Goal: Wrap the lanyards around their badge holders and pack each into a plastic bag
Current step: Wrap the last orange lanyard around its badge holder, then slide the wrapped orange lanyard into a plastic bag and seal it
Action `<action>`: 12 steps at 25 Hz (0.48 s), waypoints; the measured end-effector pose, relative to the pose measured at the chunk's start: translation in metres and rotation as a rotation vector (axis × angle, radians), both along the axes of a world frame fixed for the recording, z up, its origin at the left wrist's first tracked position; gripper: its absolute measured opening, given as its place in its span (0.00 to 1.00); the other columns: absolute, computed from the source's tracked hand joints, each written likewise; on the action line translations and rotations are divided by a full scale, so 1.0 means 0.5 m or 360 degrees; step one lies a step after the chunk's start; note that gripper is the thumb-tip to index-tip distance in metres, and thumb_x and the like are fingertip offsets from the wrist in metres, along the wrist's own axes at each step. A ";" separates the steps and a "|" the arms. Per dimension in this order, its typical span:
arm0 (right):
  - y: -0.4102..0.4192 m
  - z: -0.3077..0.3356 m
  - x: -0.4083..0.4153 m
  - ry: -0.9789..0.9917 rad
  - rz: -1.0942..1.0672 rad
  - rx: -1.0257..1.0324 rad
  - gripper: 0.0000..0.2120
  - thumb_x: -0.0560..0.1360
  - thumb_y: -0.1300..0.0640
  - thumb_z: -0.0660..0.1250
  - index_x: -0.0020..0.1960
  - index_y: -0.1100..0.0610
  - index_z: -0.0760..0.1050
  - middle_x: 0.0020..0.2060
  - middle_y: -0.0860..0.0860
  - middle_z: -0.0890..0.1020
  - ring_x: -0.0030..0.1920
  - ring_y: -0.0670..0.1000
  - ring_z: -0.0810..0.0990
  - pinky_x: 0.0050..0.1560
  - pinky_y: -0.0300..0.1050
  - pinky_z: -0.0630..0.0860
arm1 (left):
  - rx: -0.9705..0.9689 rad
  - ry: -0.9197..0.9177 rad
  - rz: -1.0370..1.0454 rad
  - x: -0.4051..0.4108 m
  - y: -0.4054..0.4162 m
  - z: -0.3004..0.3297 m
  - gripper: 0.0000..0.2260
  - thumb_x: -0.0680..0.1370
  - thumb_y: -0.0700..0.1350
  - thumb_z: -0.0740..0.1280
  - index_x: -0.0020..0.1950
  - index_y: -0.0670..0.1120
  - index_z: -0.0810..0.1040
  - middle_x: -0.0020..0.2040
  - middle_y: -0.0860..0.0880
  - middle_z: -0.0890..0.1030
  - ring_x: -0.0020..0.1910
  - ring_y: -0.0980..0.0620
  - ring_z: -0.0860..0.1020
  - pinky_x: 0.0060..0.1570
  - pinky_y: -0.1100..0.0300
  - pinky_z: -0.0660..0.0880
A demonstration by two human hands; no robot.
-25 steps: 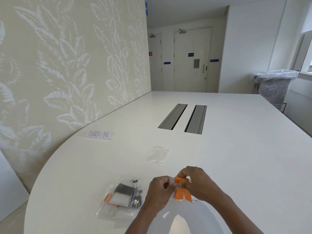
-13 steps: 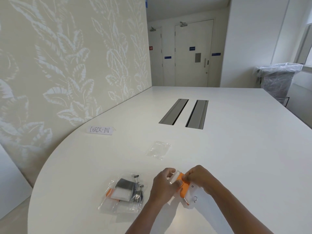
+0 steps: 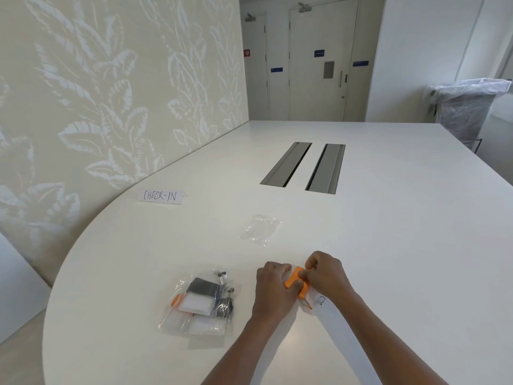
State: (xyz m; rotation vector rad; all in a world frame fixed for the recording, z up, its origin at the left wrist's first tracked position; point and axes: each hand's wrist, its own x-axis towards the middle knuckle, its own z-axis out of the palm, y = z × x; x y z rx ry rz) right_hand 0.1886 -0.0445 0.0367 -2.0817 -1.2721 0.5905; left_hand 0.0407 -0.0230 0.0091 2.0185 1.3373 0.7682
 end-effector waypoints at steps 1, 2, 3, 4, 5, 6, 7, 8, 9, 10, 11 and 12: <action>0.000 -0.001 0.001 -0.0009 0.0013 0.0014 0.06 0.72 0.57 0.73 0.44 0.56 0.77 0.39 0.48 0.80 0.40 0.48 0.77 0.35 0.40 0.71 | 0.0011 -0.0005 0.0006 0.001 0.000 -0.001 0.21 0.76 0.53 0.71 0.67 0.50 0.78 0.62 0.52 0.75 0.65 0.52 0.69 0.62 0.63 0.67; 0.000 -0.002 0.002 -0.0020 0.0029 0.0018 0.07 0.72 0.57 0.74 0.43 0.56 0.77 0.38 0.48 0.80 0.40 0.49 0.77 0.36 0.40 0.72 | 0.0014 -0.0009 0.0012 0.001 -0.001 -0.002 0.20 0.76 0.52 0.71 0.67 0.50 0.78 0.62 0.52 0.75 0.65 0.52 0.69 0.62 0.63 0.67; 0.000 -0.003 0.005 -0.0018 0.0039 0.0020 0.07 0.72 0.56 0.74 0.42 0.57 0.77 0.38 0.48 0.80 0.40 0.48 0.77 0.36 0.40 0.72 | 0.0011 -0.0013 0.0015 0.001 0.000 -0.001 0.20 0.76 0.52 0.71 0.67 0.50 0.78 0.61 0.52 0.75 0.65 0.52 0.69 0.63 0.63 0.67; 0.000 -0.004 0.009 0.0010 0.0045 0.0024 0.08 0.71 0.55 0.75 0.42 0.57 0.78 0.38 0.48 0.80 0.40 0.48 0.78 0.36 0.39 0.72 | 0.0008 -0.0019 0.0013 0.000 0.001 0.000 0.20 0.75 0.52 0.71 0.67 0.50 0.78 0.61 0.52 0.76 0.65 0.52 0.69 0.63 0.62 0.67; -0.001 -0.005 0.015 0.0065 0.0047 0.0031 0.09 0.71 0.53 0.75 0.42 0.57 0.78 0.38 0.48 0.81 0.40 0.47 0.77 0.36 0.39 0.72 | 0.0004 -0.0029 0.0009 -0.001 0.000 0.001 0.20 0.75 0.52 0.72 0.66 0.50 0.79 0.61 0.52 0.76 0.64 0.51 0.69 0.63 0.62 0.68; -0.002 -0.005 0.021 0.0146 0.0038 0.0033 0.11 0.72 0.51 0.75 0.43 0.57 0.79 0.38 0.49 0.81 0.39 0.47 0.77 0.36 0.39 0.71 | 0.0002 -0.0043 0.0009 -0.001 -0.001 0.004 0.20 0.75 0.53 0.72 0.66 0.50 0.79 0.61 0.52 0.76 0.64 0.51 0.70 0.63 0.62 0.68; -0.001 -0.002 0.027 0.0243 0.0017 0.0029 0.13 0.72 0.48 0.75 0.44 0.57 0.79 0.38 0.49 0.82 0.38 0.47 0.77 0.35 0.40 0.71 | 0.0000 -0.0057 0.0016 -0.002 -0.002 0.007 0.20 0.75 0.53 0.72 0.66 0.50 0.79 0.61 0.52 0.77 0.64 0.52 0.70 0.63 0.61 0.68; 0.000 0.002 0.033 0.0336 -0.0015 0.0018 0.16 0.73 0.45 0.74 0.44 0.58 0.78 0.38 0.49 0.81 0.37 0.48 0.76 0.35 0.40 0.70 | -0.0003 -0.0071 0.0028 -0.003 -0.002 0.008 0.20 0.75 0.54 0.72 0.66 0.50 0.78 0.61 0.52 0.77 0.63 0.52 0.70 0.62 0.61 0.68; 0.002 0.006 0.039 0.0406 -0.0039 0.0003 0.19 0.74 0.43 0.72 0.45 0.60 0.77 0.37 0.50 0.81 0.36 0.49 0.75 0.35 0.41 0.69 | -0.0010 -0.0093 0.0044 -0.003 0.000 0.009 0.20 0.75 0.54 0.72 0.66 0.50 0.78 0.61 0.52 0.77 0.63 0.53 0.71 0.61 0.61 0.68; 0.004 0.007 0.043 0.0455 -0.0046 -0.0011 0.21 0.75 0.41 0.71 0.44 0.61 0.76 0.37 0.50 0.80 0.36 0.49 0.74 0.36 0.42 0.69 | -0.0027 -0.0122 0.0060 -0.003 0.001 0.010 0.20 0.76 0.54 0.71 0.66 0.50 0.78 0.61 0.52 0.77 0.63 0.53 0.71 0.60 0.62 0.68; 0.007 0.008 0.046 0.0495 -0.0042 -0.0017 0.21 0.76 0.41 0.69 0.43 0.60 0.75 0.37 0.51 0.81 0.36 0.50 0.74 0.36 0.43 0.69 | -0.0049 -0.0151 0.0071 -0.004 0.001 0.012 0.20 0.76 0.54 0.71 0.66 0.51 0.78 0.61 0.52 0.77 0.63 0.52 0.72 0.59 0.62 0.68; 0.011 0.009 0.047 0.0528 -0.0041 -0.0019 0.21 0.77 0.40 0.68 0.41 0.59 0.74 0.39 0.52 0.82 0.36 0.51 0.74 0.37 0.44 0.69 | -0.0065 -0.0176 0.0078 -0.004 0.002 0.017 0.19 0.77 0.54 0.71 0.66 0.51 0.78 0.61 0.52 0.77 0.62 0.52 0.73 0.58 0.62 0.68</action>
